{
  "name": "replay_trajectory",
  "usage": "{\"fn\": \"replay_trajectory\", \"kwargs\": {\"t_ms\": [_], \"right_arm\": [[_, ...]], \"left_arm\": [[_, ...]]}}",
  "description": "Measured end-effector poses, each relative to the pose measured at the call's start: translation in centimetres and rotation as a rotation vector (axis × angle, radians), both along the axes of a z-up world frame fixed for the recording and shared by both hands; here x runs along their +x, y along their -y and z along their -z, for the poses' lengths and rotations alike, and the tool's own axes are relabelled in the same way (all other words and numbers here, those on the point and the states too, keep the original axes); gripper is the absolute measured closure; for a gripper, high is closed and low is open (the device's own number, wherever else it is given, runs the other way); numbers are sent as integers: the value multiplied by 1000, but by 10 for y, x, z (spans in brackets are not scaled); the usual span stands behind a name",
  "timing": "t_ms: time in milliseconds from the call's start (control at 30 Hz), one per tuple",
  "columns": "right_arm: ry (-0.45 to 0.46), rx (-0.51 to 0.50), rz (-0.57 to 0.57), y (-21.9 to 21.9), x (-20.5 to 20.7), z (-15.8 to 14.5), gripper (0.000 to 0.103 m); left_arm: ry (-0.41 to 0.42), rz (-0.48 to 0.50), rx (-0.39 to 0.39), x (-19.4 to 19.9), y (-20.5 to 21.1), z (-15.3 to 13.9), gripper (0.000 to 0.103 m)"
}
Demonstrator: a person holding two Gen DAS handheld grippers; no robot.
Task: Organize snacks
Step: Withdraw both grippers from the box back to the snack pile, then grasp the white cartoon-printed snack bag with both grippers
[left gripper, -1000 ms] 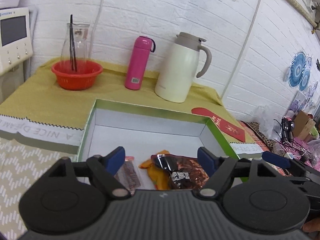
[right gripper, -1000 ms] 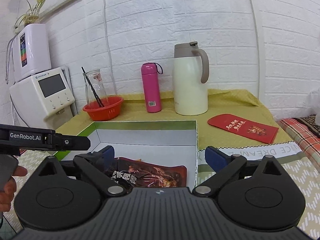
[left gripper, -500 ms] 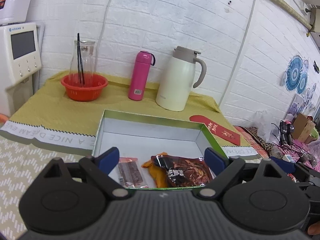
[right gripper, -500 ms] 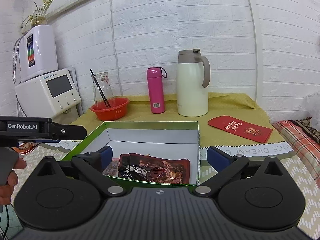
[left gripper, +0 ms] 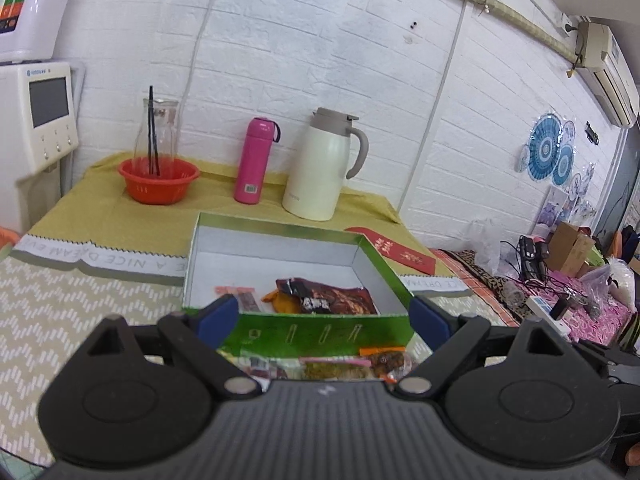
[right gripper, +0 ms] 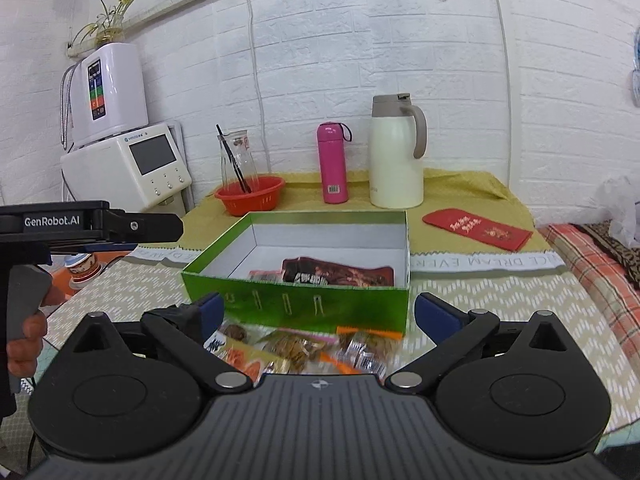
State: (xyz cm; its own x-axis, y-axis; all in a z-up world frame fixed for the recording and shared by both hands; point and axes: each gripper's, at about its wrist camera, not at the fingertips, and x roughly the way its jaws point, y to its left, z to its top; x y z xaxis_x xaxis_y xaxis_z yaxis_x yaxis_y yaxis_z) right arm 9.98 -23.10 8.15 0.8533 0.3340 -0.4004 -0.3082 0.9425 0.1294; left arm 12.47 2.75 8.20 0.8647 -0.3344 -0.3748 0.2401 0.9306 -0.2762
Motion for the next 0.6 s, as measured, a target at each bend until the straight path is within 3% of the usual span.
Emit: {"fn": "replay_trajectory", "kwargs": {"t_ms": [167,267,433,600], "right_arm": [[-42,8,47,-3,-27,28,0],[-112,19,27,-6,-33,47,0],[-112,-91,36,-16,-37,69,0],[-155,-32,69,-9,-18,79,0]], "left_arm": [[-92,-10,-39,-22,-9,35,12],[-137,-31,-44,-35,-14,59,12],[-212,-38,-48,-53,-23,91,12],[-253,5,-104,-61,-28,99,12]]}}
